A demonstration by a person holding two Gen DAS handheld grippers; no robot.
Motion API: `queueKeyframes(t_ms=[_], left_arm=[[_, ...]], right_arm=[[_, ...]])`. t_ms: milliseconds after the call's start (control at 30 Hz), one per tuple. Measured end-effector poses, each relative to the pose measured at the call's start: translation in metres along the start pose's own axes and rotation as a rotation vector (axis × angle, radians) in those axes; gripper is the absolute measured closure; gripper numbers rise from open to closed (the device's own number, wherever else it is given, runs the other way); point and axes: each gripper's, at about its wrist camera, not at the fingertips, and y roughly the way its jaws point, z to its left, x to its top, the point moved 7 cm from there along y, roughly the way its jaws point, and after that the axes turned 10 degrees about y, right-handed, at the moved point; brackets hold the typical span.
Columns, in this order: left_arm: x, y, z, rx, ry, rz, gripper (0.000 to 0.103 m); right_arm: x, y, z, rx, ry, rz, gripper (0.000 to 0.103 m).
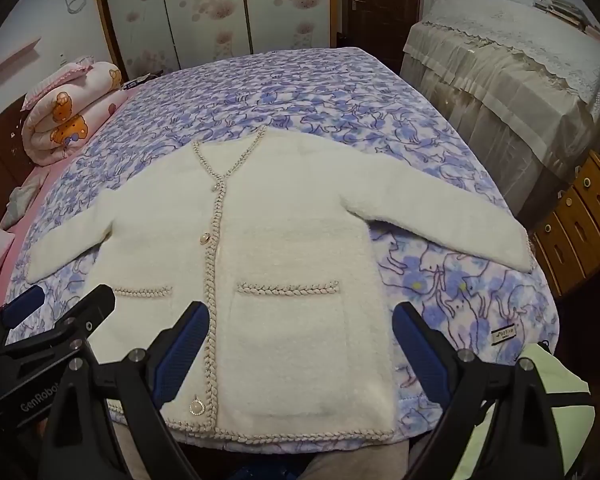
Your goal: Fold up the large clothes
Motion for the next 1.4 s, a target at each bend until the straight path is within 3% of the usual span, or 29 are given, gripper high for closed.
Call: queueKeyframes(t_ms=[1400], left_arm=[[-0.007,-0.009,-0.012,0.004,0.026,0.015,0.001]], right_arm=[[-0.013,0.000,-0.023,-0.008,0.015,-0.006,0.009]])
